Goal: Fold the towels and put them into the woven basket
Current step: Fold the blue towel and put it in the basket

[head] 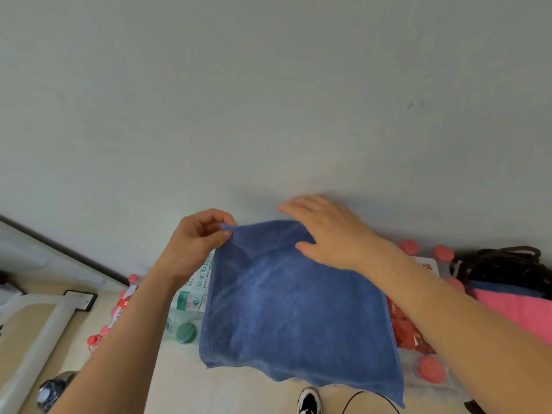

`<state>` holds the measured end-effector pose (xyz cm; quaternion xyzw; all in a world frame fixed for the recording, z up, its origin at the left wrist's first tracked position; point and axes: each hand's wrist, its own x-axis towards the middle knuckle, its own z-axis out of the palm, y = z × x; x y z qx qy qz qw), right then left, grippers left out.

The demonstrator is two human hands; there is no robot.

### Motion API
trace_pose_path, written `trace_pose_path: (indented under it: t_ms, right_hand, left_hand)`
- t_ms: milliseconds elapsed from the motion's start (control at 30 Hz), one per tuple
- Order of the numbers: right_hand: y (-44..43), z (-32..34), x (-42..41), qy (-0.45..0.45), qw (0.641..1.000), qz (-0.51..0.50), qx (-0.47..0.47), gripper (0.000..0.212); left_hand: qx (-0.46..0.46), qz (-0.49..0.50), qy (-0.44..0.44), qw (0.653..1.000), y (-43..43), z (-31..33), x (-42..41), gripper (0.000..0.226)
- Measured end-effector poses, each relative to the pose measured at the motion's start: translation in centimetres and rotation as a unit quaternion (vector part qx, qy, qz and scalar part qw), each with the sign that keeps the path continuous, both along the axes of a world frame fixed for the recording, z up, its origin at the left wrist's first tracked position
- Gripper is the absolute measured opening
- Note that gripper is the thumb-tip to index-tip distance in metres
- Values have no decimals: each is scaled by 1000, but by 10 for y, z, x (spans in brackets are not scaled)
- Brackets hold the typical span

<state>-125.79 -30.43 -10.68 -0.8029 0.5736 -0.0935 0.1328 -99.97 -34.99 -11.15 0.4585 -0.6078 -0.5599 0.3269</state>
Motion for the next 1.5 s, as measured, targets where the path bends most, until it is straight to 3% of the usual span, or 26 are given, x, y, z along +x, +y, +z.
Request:
trace_pose_path:
  t_ms: [100,200,267,467,567,867,967,1067,1133,1200,1267,1333,1400,1500]
  right_hand:
    - [-17,0,31,-12,993,61,100,60]
    - [-24,-1,41,61,988,89,113,21]
    - [-23,-1,33,79,985,98,116,10]
    - [-8,11,-38,23,988,8,155,29]
    - [1,16,-69,20,986,-46,160,27]
    - [22,6,-89,152,976,-154,0,28]
    - [28,5,-87,148,966,-203,-52,30]
    - [28,3,-88,127,960,-223,-108,32]
    - [28,3,-89,84,963,-229,-112,31]
    - [30,4,-86,-49,961,-258,-86,21]
    - [34,12,-80,-238,918,-315,-33,8]
    - [39,21,-76,-372,857,-357,12,9]
    - [49,32,-74,-437,820,-367,41,9]
    - [78,43,-67,-478,804,-346,73,10]
  left_hand:
    - [-7,-52,4,999,5,10,5,25]
    - [9,-96,-16,995,8,16,13,23]
    - [10,-99,-28,995,7,17,18,24]
    - [-11,14,1,1000,-3,7,28,45]
    - [-16,72,3,997,-9,1,25,43]
    - [-53,203,-76,975,-20,-15,3,32]
    - [-73,243,-108,961,-25,-16,1,23]
    - [-52,267,-60,960,-29,-10,-2,17]
    - [-20,274,-27,961,-29,-5,-5,17]
    - [33,261,20,964,-28,-1,-5,19]
    - [80,239,71,965,-25,3,-3,19]
    - [102,222,112,963,-19,7,0,19]
    - [121,212,155,957,-9,12,6,17]
    - [144,210,169,952,16,13,19,18]
